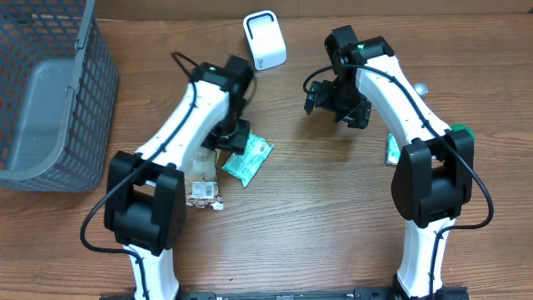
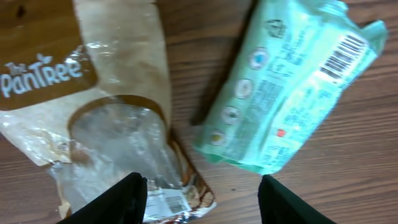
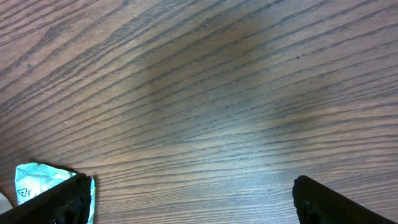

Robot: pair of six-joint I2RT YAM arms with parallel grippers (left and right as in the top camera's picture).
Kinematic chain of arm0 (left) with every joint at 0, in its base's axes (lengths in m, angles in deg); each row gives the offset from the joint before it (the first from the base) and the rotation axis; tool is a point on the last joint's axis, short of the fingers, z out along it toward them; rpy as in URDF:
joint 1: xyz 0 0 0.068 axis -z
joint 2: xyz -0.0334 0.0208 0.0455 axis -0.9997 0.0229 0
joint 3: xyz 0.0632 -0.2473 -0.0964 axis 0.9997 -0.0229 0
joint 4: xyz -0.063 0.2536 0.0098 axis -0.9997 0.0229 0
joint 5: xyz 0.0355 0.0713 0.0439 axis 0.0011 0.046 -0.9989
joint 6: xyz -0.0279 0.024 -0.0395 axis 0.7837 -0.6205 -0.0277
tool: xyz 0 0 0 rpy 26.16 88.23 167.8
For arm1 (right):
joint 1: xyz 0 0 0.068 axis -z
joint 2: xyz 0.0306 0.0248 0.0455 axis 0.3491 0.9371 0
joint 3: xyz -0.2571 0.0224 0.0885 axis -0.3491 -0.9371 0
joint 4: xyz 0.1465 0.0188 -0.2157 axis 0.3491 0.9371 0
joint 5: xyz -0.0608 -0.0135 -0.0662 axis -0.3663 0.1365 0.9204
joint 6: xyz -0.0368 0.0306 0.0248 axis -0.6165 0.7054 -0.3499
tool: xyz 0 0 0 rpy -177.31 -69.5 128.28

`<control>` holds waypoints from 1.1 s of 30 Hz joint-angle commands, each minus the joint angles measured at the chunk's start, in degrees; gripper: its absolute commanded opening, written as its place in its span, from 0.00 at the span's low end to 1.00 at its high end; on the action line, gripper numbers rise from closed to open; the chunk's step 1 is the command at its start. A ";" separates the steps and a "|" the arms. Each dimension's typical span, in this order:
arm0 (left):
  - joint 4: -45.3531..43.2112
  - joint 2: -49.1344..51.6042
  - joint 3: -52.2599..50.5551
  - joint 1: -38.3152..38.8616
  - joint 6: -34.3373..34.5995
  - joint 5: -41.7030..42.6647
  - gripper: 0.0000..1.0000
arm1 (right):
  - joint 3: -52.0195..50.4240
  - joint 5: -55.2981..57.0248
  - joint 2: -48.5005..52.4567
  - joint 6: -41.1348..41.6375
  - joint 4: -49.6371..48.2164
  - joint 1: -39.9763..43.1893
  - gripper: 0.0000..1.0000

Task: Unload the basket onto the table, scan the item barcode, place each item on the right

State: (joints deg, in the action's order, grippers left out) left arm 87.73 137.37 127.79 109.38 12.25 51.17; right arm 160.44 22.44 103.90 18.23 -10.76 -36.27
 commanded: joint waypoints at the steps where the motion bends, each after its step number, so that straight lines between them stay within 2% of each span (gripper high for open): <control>1: -0.28 0.57 -1.22 -1.27 -4.72 3.34 0.59 | 0.09 0.50 -1.03 0.00 -0.09 0.15 1.00; 8: -4.66 0.57 -6.51 -2.03 -4.79 3.93 0.59 | 0.09 0.50 -1.03 0.00 -0.09 0.15 1.00; 12: -7.06 0.57 -9.35 -2.03 -8.02 8.83 0.59 | 0.09 0.50 -1.03 0.00 -0.09 0.15 1.00; 33: -14.49 0.57 -16.76 -2.16 -7.87 11.89 0.61 | 0.09 0.50 -1.03 0.00 -0.09 0.15 1.00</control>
State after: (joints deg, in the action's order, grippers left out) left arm 73.24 137.37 112.14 107.65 5.63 62.06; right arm 160.44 22.44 103.90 18.25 -10.72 -36.27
